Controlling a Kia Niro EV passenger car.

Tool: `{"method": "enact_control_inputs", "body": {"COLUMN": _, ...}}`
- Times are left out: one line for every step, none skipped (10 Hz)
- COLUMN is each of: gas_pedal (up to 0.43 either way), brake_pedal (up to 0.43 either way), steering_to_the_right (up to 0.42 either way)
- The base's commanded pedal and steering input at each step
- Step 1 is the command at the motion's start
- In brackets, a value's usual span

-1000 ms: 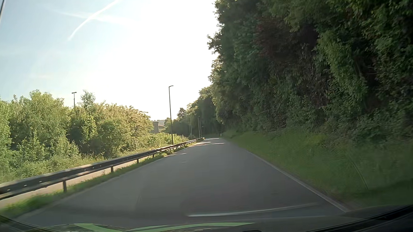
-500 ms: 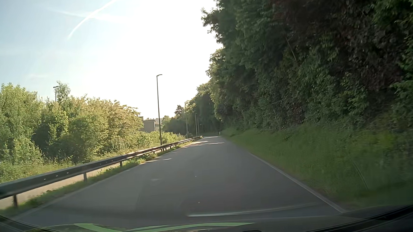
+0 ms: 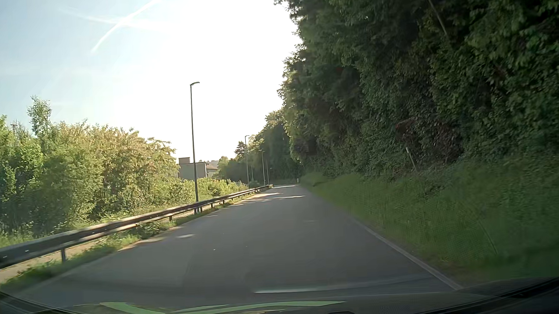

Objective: Follow the waypoints while adhering to traffic rules and regulations

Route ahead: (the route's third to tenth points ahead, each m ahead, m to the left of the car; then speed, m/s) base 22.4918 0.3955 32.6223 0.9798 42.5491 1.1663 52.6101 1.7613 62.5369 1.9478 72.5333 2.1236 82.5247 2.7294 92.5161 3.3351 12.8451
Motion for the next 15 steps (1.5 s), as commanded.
{"method": "enact_control_inputs", "body": {"gas_pedal": 0.118, "brake_pedal": 0.0, "steering_to_the_right": -0.011}}
{"method": "enact_control_inputs", "body": {"gas_pedal": 0.118, "brake_pedal": 0.0, "steering_to_the_right": -0.011}}
{"method": "enact_control_inputs", "body": {"gas_pedal": 0.118, "brake_pedal": 0.0, "steering_to_the_right": -0.011}}
{"method": "enact_control_inputs", "body": {"gas_pedal": 0.118, "brake_pedal": 0.0, "steering_to_the_right": -0.011}}
{"method": "enact_control_inputs", "body": {"gas_pedal": 0.118, "brake_pedal": 0.0, "steering_to_the_right": -0.011}}
{"method": "enact_control_inputs", "body": {"gas_pedal": 0.118, "brake_pedal": 0.0, "steering_to_the_right": -0.012}}
{"method": "enact_control_inputs", "body": {"gas_pedal": 0.118, "brake_pedal": 0.0, "steering_to_the_right": -0.011}}
{"method": "enact_control_inputs", "body": {"gas_pedal": 0.118, "brake_pedal": 0.0, "steering_to_the_right": -0.012}}
{"method": "enact_control_inputs", "body": {"gas_pedal": 0.118, "brake_pedal": 0.0, "steering_to_the_right": -0.012}}
{"method": "enact_control_inputs", "body": {"gas_pedal": 0.118, "brake_pedal": 0.0, "steering_to_the_right": -0.012}}
{"method": "enact_control_inputs", "body": {"gas_pedal": 0.118, "brake_pedal": 0.0, "steering_to_the_right": -0.011}}
{"method": "enact_control_inputs", "body": {"gas_pedal": 0.118, "brake_pedal": 0.0, "steering_to_the_right": -0.008}}
{"method": "enact_control_inputs", "body": {"gas_pedal": 0.118, "brake_pedal": 0.0, "steering_to_the_right": -0.006}}
{"method": "enact_control_inputs", "body": {"gas_pedal": 0.118, "brake_pedal": 0.0, "steering_to_the_right": -0.004}}
{"method": "enact_control_inputs", "body": {"gas_pedal": 0.118, "brake_pedal": 0.0, "steering_to_the_right": -0.004}}
